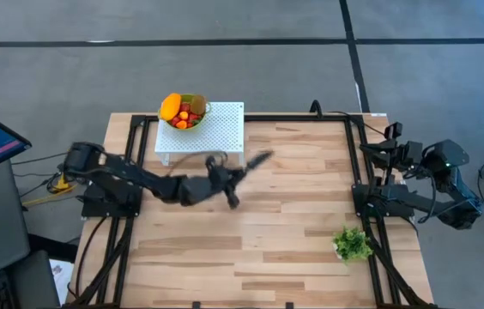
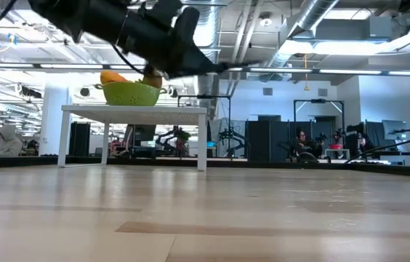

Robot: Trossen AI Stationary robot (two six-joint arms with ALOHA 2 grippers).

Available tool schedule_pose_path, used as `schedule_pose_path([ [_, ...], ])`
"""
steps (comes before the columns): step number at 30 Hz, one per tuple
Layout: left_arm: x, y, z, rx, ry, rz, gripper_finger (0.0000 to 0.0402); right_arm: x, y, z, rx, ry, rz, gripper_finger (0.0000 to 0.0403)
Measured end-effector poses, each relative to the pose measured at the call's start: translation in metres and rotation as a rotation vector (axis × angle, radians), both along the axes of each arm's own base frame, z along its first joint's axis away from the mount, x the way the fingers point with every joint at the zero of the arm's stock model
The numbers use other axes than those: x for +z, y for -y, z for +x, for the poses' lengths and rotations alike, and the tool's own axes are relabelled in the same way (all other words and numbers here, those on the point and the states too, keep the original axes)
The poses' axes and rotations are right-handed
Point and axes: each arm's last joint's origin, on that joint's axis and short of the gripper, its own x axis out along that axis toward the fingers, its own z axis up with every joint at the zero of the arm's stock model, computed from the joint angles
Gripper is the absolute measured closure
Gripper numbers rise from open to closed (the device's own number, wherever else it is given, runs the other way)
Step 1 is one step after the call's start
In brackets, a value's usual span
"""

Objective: Pick & Place Fruit
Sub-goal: Put the knife on the shelf

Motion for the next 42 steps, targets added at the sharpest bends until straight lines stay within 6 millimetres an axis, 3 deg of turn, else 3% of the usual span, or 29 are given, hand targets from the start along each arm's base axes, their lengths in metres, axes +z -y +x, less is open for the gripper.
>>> schedule_pose_path([
  [4, 0.030, -0.022, -0.014, 0.135, 0.030, 0.054, 0.0305, 0.000, 0.000, 0.000, 0.000, 0.000, 0.000, 0.0387],
  [7, 0.040, -0.042, -0.024, 0.214, 0.017, 0.045, 0.0304, 0.000, 0.000, 0.000, 0.000, 0.000, 0.000, 0.0385],
  [11, 0.040, -0.068, -0.032, 0.327, 0.007, -0.016, 0.0304, 0.000, 0.000, 0.000, 0.000, 0.000, 0.000, 0.0383],
  [19, 0.034, -0.107, -0.039, 0.379, 0.004, -0.109, 0.0304, 0.000, 0.000, 0.000, 0.000, 0.000, 0.000, 0.0386],
  [33, 0.001, -0.122, -0.033, 0.467, -0.101, -0.165, 0.0303, 0.000, 0.000, 0.000, 0.000, 0.000, 0.000, 0.0385],
  [42, 0.000, -0.122, -0.032, 0.449, -0.100, -0.178, 0.0272, 0.000, 0.000, 0.000, 0.000, 0.000, 0.000, 0.0386],
])
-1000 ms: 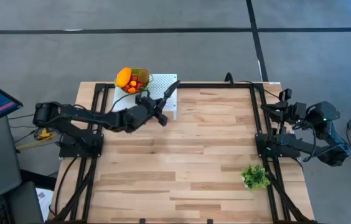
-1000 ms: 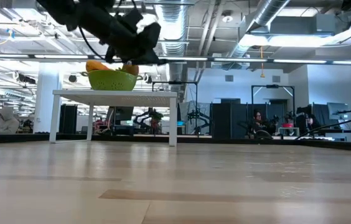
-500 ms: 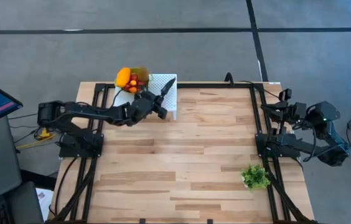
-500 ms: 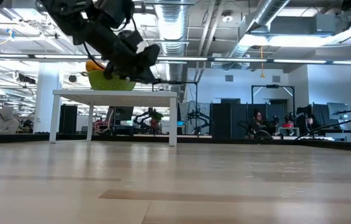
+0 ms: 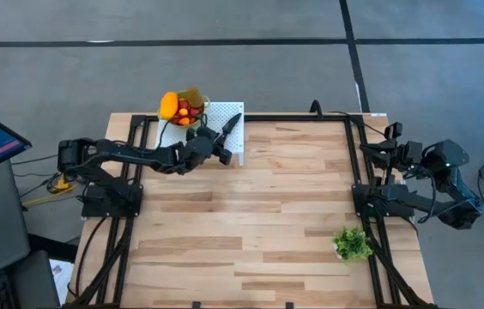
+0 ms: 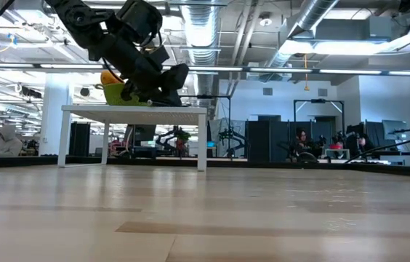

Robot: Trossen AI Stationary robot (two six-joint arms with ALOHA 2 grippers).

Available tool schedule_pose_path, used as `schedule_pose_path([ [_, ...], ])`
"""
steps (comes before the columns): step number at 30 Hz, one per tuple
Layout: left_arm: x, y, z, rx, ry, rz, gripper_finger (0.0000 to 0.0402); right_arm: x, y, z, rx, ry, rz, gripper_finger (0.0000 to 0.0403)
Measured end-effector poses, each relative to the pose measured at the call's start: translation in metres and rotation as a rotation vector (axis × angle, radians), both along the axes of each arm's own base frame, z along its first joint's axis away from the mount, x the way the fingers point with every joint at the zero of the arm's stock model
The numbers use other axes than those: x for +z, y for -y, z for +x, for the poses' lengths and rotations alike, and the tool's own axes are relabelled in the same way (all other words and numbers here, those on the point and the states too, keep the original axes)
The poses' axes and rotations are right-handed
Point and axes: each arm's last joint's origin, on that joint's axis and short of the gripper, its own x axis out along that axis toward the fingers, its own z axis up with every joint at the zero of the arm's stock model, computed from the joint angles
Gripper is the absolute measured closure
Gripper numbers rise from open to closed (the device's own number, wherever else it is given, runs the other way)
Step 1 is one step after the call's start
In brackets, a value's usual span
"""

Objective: Pick & Place Fruit
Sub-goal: Put the knife on the shelf, then return to Home Position

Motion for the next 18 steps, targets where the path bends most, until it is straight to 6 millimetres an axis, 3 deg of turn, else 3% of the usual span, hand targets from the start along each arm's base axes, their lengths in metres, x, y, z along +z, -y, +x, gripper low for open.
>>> schedule_pose_path([
  [6, 0.001, 0.000, 0.000, -0.007, -0.013, 0.010, 0.0221, 0.000, 0.000, 0.000, 0.000, 0.000, 0.000, 0.0386],
  [11, 0.018, 0.005, -0.006, -0.033, 0.011, 0.051, 0.0194, 0.000, 0.000, 0.000, 0.000, 0.000, 0.000, 0.0386],
  [18, 0.051, 0.039, -0.015, -0.156, 0.130, 0.067, 0.0192, 0.000, 0.000, 0.000, 0.000, 0.000, 0.000, 0.0386],
])
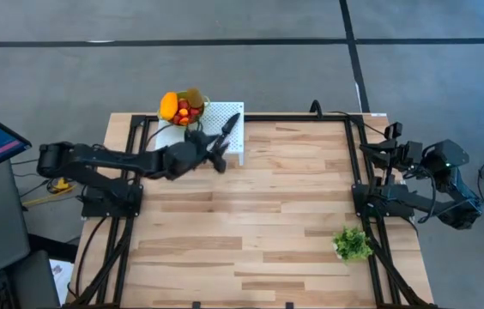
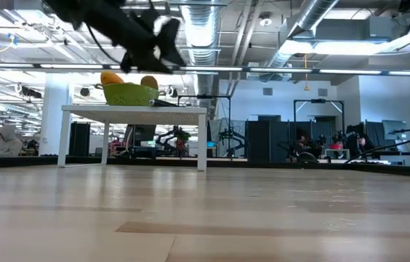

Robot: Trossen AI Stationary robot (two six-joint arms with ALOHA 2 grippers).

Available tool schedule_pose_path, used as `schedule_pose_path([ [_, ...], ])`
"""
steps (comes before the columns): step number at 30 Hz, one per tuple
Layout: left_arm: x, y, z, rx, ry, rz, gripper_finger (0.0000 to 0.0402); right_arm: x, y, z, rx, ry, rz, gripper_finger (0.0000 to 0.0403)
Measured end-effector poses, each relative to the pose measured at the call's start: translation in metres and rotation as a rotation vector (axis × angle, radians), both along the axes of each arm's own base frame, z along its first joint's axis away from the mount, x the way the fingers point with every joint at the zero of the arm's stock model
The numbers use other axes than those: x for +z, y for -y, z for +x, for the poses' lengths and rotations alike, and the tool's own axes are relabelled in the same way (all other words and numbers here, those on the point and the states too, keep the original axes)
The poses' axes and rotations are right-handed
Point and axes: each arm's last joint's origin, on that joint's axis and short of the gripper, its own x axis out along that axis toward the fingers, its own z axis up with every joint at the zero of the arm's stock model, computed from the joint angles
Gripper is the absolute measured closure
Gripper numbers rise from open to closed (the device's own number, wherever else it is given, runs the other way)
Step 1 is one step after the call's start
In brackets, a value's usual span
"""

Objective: Pick & Place Fruit
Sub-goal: Return to Home Position

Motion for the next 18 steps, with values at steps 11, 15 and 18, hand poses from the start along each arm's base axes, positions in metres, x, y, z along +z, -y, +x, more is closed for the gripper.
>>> schedule_pose_path([
  [11, -0.014, 0.112, -0.047, -0.592, -0.091, 0.171, 0.0311, 0.000, 0.000, 0.000, 0.000, 0.000, 0.000, 0.0386],
  [15, -0.027, 0.125, -0.081, -0.783, -0.081, 0.214, 0.0373, 0.000, 0.000, 0.000, 0.000, 0.000, 0.000, 0.0386],
  [18, -0.031, 0.121, -0.101, -0.884, -0.046, 0.243, 0.0396, 0.000, 0.000, 0.000, 0.000, 0.000, 0.000, 0.0386],
])
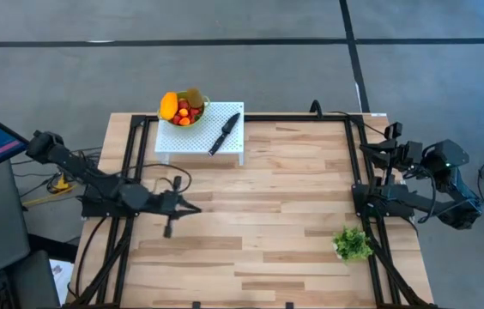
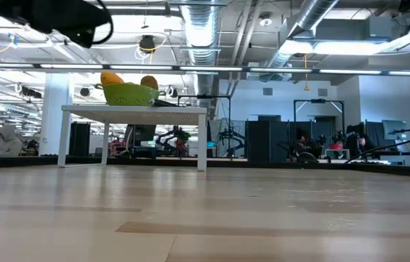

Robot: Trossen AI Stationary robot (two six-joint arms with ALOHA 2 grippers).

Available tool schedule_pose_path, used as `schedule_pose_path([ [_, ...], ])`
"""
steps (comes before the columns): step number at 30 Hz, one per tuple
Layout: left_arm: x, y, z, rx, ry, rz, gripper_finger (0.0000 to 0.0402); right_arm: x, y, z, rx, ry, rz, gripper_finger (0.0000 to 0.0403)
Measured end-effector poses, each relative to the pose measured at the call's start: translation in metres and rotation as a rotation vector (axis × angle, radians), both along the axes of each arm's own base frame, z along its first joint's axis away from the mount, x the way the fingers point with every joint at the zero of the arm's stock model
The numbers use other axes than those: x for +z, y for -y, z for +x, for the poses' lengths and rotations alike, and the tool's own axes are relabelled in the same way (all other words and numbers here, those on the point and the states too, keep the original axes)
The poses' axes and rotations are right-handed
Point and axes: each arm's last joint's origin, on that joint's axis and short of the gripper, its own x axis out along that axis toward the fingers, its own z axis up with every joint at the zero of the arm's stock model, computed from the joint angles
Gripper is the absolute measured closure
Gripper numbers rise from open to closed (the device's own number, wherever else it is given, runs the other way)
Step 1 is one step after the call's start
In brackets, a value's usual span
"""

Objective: Pick & Place Fruit
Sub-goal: Return to Home Position

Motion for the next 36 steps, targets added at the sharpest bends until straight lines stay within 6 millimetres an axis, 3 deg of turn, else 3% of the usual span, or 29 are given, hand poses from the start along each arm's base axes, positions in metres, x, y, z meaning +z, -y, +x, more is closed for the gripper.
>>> schedule_pose_path([
  [8, -0.015, -0.021, -0.043, -0.082, 0.144, -0.038, 0.0400, 0.004, 0.000, 0.000, 0.011, 0.051, 0.022, 0.0386],
  [11, -0.026, -0.026, -0.053, -0.103, 0.177, -0.059, 0.0400, -0.001, 0.001, 0.013, 0.140, 0.100, 0.042, 0.0386],
  [14, -0.034, -0.029, -0.061, -0.150, 0.213, -0.061, 0.0400, -0.037, 0.005, 0.046, 0.402, -0.067, 0.060, 0.0386],
  [18, -0.041, -0.033, -0.066, -0.141, 0.234, -0.046, 0.0400, -0.093, 0.011, 0.077, 0.467, -0.120, 0.199, 0.0386],
  [22, -0.046, -0.037, -0.069, -0.110, 0.193, -0.029, 0.0400, -0.135, 0.009, 0.088, 0.490, -0.035, 0.154, 0.0386],
  [26, -0.050, -0.042, -0.071, -0.058, 0.157, -0.020, 0.0400, -0.142, 0.008, 0.088, 0.356, -0.120, 0.232, 0.0386],
  [29, -0.053, -0.047, -0.072, -0.007, 0.135, -0.002, 0.0400, -0.139, 0.003, 0.085, 0.383, -0.096, 0.167, 0.0386],
  [36, -0.050, -0.056, -0.073, -0.084, 0.183, 0.006, 0.0400, -0.146, -0.002, 0.082, 0.294, -0.146, 0.149, 0.0386],
])
